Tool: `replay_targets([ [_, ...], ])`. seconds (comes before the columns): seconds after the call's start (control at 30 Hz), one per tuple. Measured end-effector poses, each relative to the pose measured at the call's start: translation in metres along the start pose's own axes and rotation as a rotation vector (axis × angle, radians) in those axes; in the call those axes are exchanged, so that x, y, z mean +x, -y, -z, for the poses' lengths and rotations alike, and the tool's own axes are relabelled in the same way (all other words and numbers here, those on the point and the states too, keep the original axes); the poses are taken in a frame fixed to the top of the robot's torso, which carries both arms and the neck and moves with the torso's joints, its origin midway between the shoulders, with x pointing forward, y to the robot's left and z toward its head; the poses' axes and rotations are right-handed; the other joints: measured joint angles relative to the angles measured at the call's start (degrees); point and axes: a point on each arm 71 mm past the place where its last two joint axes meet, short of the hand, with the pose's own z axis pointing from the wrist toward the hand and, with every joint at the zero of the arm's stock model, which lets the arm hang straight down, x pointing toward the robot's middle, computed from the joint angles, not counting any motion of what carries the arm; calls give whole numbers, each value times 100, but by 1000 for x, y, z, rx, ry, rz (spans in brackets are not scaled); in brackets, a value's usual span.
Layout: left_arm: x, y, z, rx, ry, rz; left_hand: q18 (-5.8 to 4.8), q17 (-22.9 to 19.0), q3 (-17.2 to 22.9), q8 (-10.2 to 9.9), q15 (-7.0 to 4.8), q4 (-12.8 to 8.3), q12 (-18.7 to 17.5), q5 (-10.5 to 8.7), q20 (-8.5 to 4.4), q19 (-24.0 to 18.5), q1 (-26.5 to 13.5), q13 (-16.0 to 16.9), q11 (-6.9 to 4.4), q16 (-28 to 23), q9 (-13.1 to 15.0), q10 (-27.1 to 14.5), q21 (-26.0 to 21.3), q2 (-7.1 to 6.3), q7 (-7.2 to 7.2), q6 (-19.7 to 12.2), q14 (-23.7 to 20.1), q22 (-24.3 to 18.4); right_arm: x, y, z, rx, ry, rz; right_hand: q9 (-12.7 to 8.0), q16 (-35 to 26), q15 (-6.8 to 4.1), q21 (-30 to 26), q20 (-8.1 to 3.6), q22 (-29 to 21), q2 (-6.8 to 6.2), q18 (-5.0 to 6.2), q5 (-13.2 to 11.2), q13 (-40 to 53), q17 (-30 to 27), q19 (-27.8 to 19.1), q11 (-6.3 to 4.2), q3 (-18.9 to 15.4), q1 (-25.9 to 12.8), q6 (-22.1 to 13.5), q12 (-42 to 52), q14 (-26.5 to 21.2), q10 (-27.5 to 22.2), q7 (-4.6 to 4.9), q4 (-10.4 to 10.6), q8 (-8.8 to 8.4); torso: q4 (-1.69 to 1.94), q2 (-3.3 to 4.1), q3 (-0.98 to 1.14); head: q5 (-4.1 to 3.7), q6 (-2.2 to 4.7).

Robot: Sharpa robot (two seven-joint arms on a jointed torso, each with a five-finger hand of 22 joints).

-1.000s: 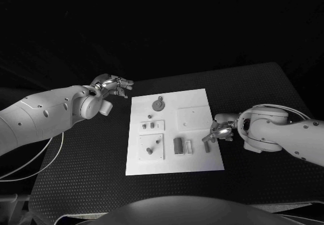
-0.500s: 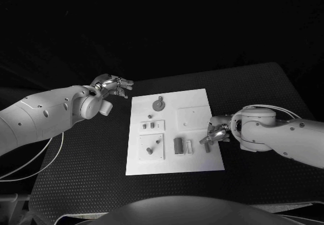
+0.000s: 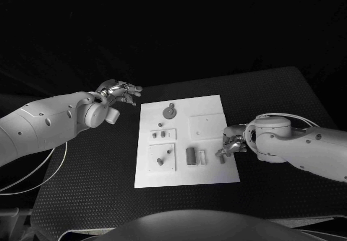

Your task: Assemble the parts on the task board

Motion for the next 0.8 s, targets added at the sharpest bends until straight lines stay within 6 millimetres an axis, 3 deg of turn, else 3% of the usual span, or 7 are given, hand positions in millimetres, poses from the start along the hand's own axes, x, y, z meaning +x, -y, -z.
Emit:
replay_targets([
  [0.2,0,0,0,-1,-1,-1,0,0,0,0,0,0,0,0,0,0,0,0,0,0,0,0,0,0,0,0,0,-1,2,-7,-3,-8,11,28,8,0,9,0,21,0,84,-2,0,-9,-75,-42,-12,-50,84,13,0,-11,-12,-9,-196,-25,0,-1,-1,10,0],
  [0.4,0,0,0,-2,-3,-1,0,-1,0,0,0,0,0,0,1,-1,-22,5,0,0,0,0,0,22,-4,4,0,4,3,-13,-5,-21,19,40,-425,-33,49,0,41,0,240,-6,0,-88,-105,-64,73,-60,192,-13,-90,-53,-54,-36,-581,-26,1,-1,-2,14,0],
  [0.53,0,0,0,-2,-3,-1,0,-1,0,0,0,0,0,0,1,-1,-22,5,0,0,-5,0,0,22,-9,8,0,4,4,-14,-4,-23,20,43,-667,-32,98,22,41,0,438,-18,0,-89,-110,-64,136,-27,420,-47,-90,-46,-74,-69,-1029,-26,1,-1,-2,15,0],
  [0.63,0,0,0,-3,-3,-1,0,-1,0,0,0,0,0,0,9,-9,-22,4,0,0,-5,0,0,22,-9,8,0,4,4,-15,-4,-25,19,42,-825,-55,137,23,61,0,505,-53,21,-89,-114,-83,197,-7,585,-63,-90,-47,-73,-82,-1364,-26,1,-1,-4,14,0],
  [0.8,-1,0,1,-4,-3,-2,1,-2,0,0,0,0,0,0,9,-9,-22,4,0,0,-5,0,0,22,-10,8,0,4,4,-15,-4,-29,17,37,-1015,-55,194,23,82,0,550,-85,21,-88,-114,-104,258,16,844,-88,-90,-48,-73,-74,-1474,-27,1,-1,-6,10,0],
])
